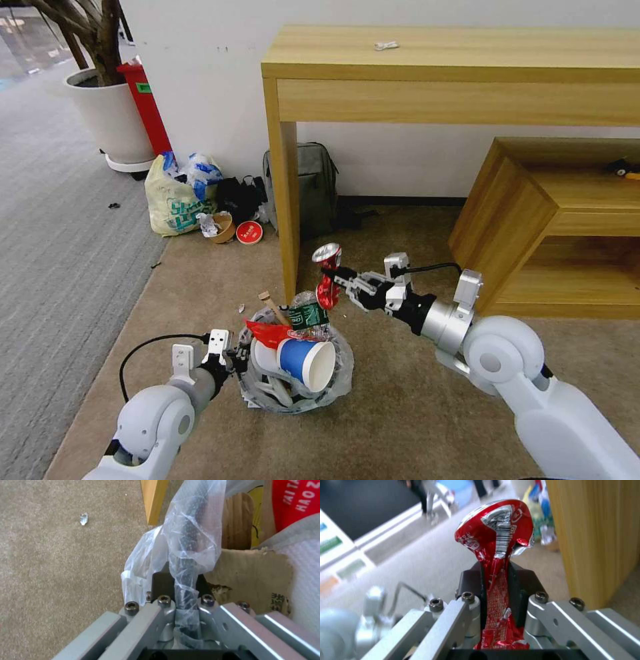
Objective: Pick up the trash bin and place the garbage on the floor into it.
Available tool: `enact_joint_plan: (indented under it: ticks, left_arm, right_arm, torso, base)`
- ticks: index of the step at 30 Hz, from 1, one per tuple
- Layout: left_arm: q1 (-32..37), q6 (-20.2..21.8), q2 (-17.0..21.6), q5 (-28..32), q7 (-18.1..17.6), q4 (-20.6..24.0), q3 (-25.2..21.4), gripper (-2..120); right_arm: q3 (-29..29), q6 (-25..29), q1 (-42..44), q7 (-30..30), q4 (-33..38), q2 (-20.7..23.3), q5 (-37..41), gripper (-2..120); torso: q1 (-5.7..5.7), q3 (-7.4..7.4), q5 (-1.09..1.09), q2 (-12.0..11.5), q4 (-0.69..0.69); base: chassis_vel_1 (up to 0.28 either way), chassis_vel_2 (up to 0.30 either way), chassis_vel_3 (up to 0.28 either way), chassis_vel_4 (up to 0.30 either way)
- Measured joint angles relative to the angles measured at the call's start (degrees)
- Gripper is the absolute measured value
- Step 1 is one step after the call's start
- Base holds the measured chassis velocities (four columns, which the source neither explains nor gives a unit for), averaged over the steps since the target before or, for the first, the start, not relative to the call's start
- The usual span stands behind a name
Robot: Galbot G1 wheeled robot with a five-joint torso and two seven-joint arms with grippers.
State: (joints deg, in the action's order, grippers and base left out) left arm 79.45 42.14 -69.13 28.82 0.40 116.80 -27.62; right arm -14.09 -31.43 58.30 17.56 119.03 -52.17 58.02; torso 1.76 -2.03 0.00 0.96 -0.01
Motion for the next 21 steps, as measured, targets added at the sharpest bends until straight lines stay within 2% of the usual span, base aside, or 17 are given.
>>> enact_joint_plan:
  ticks: [4, 7, 8, 11, 12, 15, 21]
  left_arm:
    - [-0.2, 0.0, -0.2, -0.5, 0.5, -0.1, 0.2, 0]
    - [-0.2, 0.0, -0.4, -1.6, 1.2, -0.3, 0.4, 0]
    - [-0.2, 0.0, -0.4, -1.6, 1.2, -0.3, 0.4, 0]
    - [-0.4, 0.0, -0.4, -1.9, 1.6, -0.3, 0.4, 0]
    - [-0.4, 0.0, -0.4, -1.9, 1.6, -0.3, 0.4, 0]
    - [-0.3, 0.0, -0.5, -2.1, 1.7, -0.3, 0.4, 0]
    - [-0.2, 0.0, -0.5, -2.1, 1.7, -0.2, 0.2, 0]
  right_arm:
    - [1.9, -0.6, -2.7, 3.1, -2.2, 2.7, -1.1, 14]
    - [6.7, -0.7, -7.5, 5.3, -3.9, 4.4, -2.5, 14]
    - [6.7, -0.7, -7.5, 5.3, -3.9, 4.4, -2.5, 14]
    - [12.6, -0.6, -14.1, 6.4, -5.5, 5.2, -4.4, 14]
    - [12.6, -0.6, -14.1, 6.4, -5.5, 5.2, -4.4, 14]
    - [18.9, -0.6, -20.7, 8.1, -7.0, 5.4, -8.2, 14]
    - [24.6, -0.6, -25.8, 12.7, -8.1, 5.4, -14.4, 14]
  torso:
    - [0.00, 0.00, 0.00, 0.0, -0.01]
    - [0.00, 0.00, 0.00, 0.0, 0.00]
    - [0.00, 0.00, 0.00, 0.0, 0.00]
    - [0.00, 0.00, -0.01, 0.0, 0.00]
    - [0.00, 0.00, -0.01, 0.0, 0.00]
    - [0.00, 0.00, -0.01, 0.0, 0.01]
    - [0.00, -0.01, -0.01, 0.0, 0.01]
  base:
    - [0.000, 0.000, 0.000, 0.000]
    - [0.000, 0.000, 0.000, 0.000]
    - [0.000, 0.000, 0.000, 0.000]
    - [0.000, 0.000, 0.000, 0.000]
    - [0.000, 0.000, 0.000, 0.000]
    - [0.000, 0.000, 0.000, 0.000]
    - [0.000, 0.000, 0.000, 0.000]
